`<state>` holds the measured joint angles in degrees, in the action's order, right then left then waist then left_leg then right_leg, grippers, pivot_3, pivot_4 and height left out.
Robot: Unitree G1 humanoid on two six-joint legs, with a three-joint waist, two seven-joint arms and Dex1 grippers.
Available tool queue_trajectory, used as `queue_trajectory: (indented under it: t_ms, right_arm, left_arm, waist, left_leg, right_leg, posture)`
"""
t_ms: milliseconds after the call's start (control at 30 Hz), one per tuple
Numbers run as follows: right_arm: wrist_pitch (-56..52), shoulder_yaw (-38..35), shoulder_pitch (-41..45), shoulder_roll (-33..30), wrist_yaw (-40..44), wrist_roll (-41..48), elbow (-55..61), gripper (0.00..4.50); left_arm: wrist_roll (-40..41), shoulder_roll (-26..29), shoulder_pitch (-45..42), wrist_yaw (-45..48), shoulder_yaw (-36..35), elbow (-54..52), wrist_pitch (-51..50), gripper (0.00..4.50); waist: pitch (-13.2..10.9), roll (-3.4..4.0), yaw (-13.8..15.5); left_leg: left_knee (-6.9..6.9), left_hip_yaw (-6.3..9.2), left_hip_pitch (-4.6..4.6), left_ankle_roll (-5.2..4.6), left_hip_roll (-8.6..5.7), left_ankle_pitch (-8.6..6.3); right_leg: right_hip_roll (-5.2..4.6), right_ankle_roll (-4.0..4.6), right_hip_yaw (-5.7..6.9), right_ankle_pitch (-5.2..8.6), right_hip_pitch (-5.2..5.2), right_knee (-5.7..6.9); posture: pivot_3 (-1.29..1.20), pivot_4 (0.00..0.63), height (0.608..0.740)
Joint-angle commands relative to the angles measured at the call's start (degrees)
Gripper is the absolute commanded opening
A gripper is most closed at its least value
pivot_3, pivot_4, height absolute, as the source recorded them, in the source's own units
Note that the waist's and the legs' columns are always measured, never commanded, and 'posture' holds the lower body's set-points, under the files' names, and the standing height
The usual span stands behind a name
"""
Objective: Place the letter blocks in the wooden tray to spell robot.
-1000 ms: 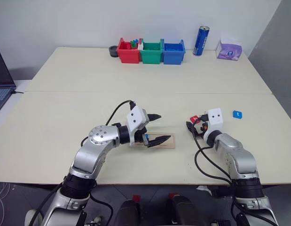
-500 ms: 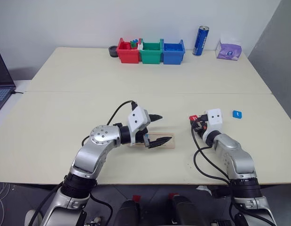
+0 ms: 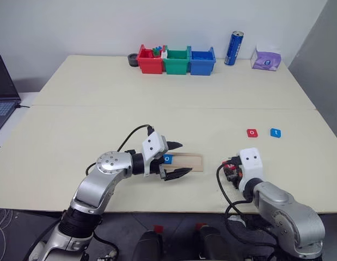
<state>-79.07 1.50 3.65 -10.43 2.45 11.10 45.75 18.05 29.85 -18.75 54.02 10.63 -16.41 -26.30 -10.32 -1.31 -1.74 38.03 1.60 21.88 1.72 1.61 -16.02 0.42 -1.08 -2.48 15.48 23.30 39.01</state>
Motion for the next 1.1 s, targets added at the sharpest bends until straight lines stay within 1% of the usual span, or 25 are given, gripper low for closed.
queue_trajectory:
  t_ms: [33, 67, 200, 300, 333, 367, 433, 500, 533, 567, 600, 667, 733, 800, 867, 967, 1100]
  right_arm:
    - [-4.4, 0.28, 0.68, 0.64, -0.68, -0.34, 0.97, 1.46]
    - [-4.75, 0.25, 0.98, 0.6, -0.22, -0.09, 0.92, 1.46]
    - [-4.46, -0.27, 1.43, -0.01, 1.8, 0.82, 0.57, 2.86]
    - [-2.65, -0.51, 1.27, -1.96, 3.65, 1.36, 1.62, 3.94]
    - [-2.32, -0.73, 1.31, -2.33, 4.06, 1.61, 2.04, 4.24]
    - [-1.71, -1.29, 1.63, -2.97, 4.45, 1.76, 2.88, 4.45]
    - [-0.54, -3.65, 3.49, -4.41, 5.53, 2.06, 4.43, 4.45]
    - [0.07, -7.55, 7.6, -5.07, 7.56, 3.41, 4.75, 4.45]
    - [1.18, -9.32, 10.34, -5.87, 9.72, 4.94, 3.82, 4.45]
    - [3.29, -9.35, 11.96, -8.12, 12.02, 5.73, 2.79, 4.45]
    - [6.76, -8.17, 12.78, -11.54, 15.0, 6.05, 1.45, 4.45]
    - [15.57, -7.0, 11.32, -17.05, 24.6, 8.79, -2.71, 4.45]
    - [25.68, -7.03, 8.07, -22.08, 36.41, 11.67, -8.0, 4.45]
    - [36.06, -5.69, 5.9, -27.43, 45.97, 11.08, -14.33, 4.45]
    - [44.89, -4.2, 5.98, -31.39, 53.75, 10.01, -22.45, 4.45]
    - [55.66, -1.21, 8.4, -34.4, 59.96, 7.0, -33.0, 4.45]
    - [63.06, 1.22, 13.37, -34.13, 63.82, 5.04, -43.16, 4.45]
  left_arm:
    - [1.29, -0.18, -0.79, -0.44, -0.59, -2.49, -0.03, 4.5]
    - [1.3, -0.27, -0.89, -0.47, -0.44, -2.46, -0.05, 4.5]
    - [1.36, -0.52, -1.14, -0.62, 0.0, -2.44, -0.12, 4.5]
    - [1.32, -0.75, -1.28, -0.71, -0.01, -2.22, -0.08, 4.5]
    - [1.29, -0.81, -1.33, -0.7, -0.01, -2.1, -0.04, 4.5]
    - [1.27, -0.88, -1.29, -0.74, -0.01, -2.08, 0.0, 4.5]
    - [1.23, -1.05, -1.15, -0.84, -0.03, -2.07, 0.11, 4.5]
    - [1.13, -1.25, -1.3, -0.78, -0.06, -1.6, 0.42, 4.5]
    - [1.11, -1.37, -1.45, -0.72, -0.06, -1.32, 0.61, 4.5]
    - [1.08, -1.48, -1.59, -0.67, -0.06, -1.05, 0.75, 4.5]
    - [1.0, -1.63, -1.82, -0.62, 0.01, -0.72, 0.87, 4.5]
    - [0.96, -2.05, -2.12, -0.43, 0.22, -0.26, 1.18, 4.5]
    - [1.27, -2.22, -2.23, 0.53, 0.7, 0.12, 1.73, 4.5]
    - [1.67, -2.27, -2.31, 1.89, 1.05, 0.51, 2.17, 4.5]
    - [1.96, -2.32, -2.63, 3.26, 1.21, 0.89, 2.33, 4.5]
    - [1.61, -2.34, -3.17, 4.19, 1.32, 1.78, 2.82, 4.5]
    - [1.38, -2.24, -3.51, 4.85, 1.62, 2.65, 3.74, 4.5]
  waist:
    - [0.01, -0.01, -0.05]
    - [0.01, -0.01, -0.06]
    - [0.01, -0.02, -0.07]
    - [0.01, -0.02, -0.07]
    - [0.01, -0.02, -0.06]
    - [0.01, -0.02, -0.06]
    - [0.01, -0.02, -0.05]
    - [-0.02, -0.02, -0.06]
    - [-0.03, -0.01, -0.14]
    - [-0.03, -0.01, -0.23]
    - [-0.03, -0.01, -0.22]
    - [-0.02, -0.04, -0.1]
    - [0.0, -0.08, 0.17]
    - [-0.04, -0.08, 0.19]
    - [-0.06, -0.1, 0.09]
    - [-0.08, -0.13, -0.15]
    - [-0.1, -0.1, -0.23]
  left_leg:
    - [0.0, -0.03, -0.01, 0.0, 0.0, 0.0]
    - [0.01, -0.07, 0.0, 0.0, 0.0, 0.0]
    - [0.0, -0.09, 0.03, 0.0, 0.03, 0.0]
    - [0.0, -0.09, 0.04, 0.0, 0.03, 0.0]
    - [0.0, -0.09, 0.04, 0.0, 0.02, 0.0]
    - [0.01, -0.1, 0.04, 0.0, 0.01, 0.0]
    - [0.01, -0.1, 0.05, 0.0, 0.01, 0.0]
    - [0.01, -0.11, 0.06, 0.0, 0.01, 0.0]
    - [0.01, -0.1, 0.06, 0.0, 0.01, 0.0]
    - [0.0, -0.1, 0.03, 0.0, 0.01, 0.0]
    - [0.01, -0.1, 0.02, -0.01, 0.01, 0.0]
    - [-0.01, -0.16, 0.04, -0.02, 0.0, -0.01]
    - [-0.06, -0.07, 0.07, -0.03, 0.02, -0.01]
    - [-0.06, -0.07, 0.13, -0.04, 0.0, -0.02]
    - [-0.05, -0.2, 0.14, -0.06, -0.03, -0.04]
    - [-0.01, -0.29, 0.08, -0.06, -0.07, -0.04]
    - [0.02, -0.28, -0.02, -0.06, 0.01, -0.03]
  right_leg:
    - [0.01, -0.01, 0.0, -0.01, -0.01, 0.0]
    - [0.02, -0.01, 0.0, -0.01, -0.01, 0.01]
    - [0.05, -0.01, -0.01, 0.0, 0.0, -0.02]
    - [0.05, -0.01, -0.01, 0.0, 0.0, -0.02]
    - [0.05, -0.01, -0.01, 0.0, 0.0, -0.02]
    - [0.05, -0.01, -0.01, 0.0, 0.0, -0.02]
    - [0.04, -0.01, -0.01, 0.0, 0.0, -0.02]
    - [0.05, -0.02, 0.0, 0.0, 0.01, -0.02]
    - [0.05, -0.02, 0.01, 0.0, 0.02, -0.01]
    - [0.05, -0.03, 0.03, -0.01, 0.03, 0.0]
    - [0.06, -0.03, 0.03, -0.02, 0.03, 0.0]
    - [0.07, -0.04, 0.11, -0.01, 0.02, -0.08]
    - [0.09, -0.01, 0.1, 0.0, -0.04, -0.14]
    - [0.07, 0.0, 0.1, 0.0, -0.03, -0.16]
    - [0.03, 0.13, 0.11, -0.08, -0.01, -0.19]
    - [-0.03, 0.14, 0.05, -0.12, -0.02, -0.17]
    - [0.08, 0.0, 0.06, -0.04, -0.02, -0.03]
  posture:
    - [0.0, 0.15, 0.74]
    - [0.0, 0.15, 0.74]
    - [0.0, 0.15, 0.74]
    - [0.0, 0.15, 0.74]
    - [0.0, 0.15, 0.74]
    - [0.0, 0.15, 0.74]
    - [0.0, 0.15, 0.74]
    - [0.0, 0.15, 0.74]
    - [0.0, 0.15, 0.74]
    - [0.0, 0.15, 0.74]
    - [0.0, 0.15, 0.74]
    - [0.0, 0.15, 0.74]
    - [0.0, 0.15, 0.74]
    - [0.0, 0.15, 0.74]
    - [0.0, 0.15, 0.74]
    - [0.0, 0.15, 0.74]
    - [0.0, 0.15, 0.74]
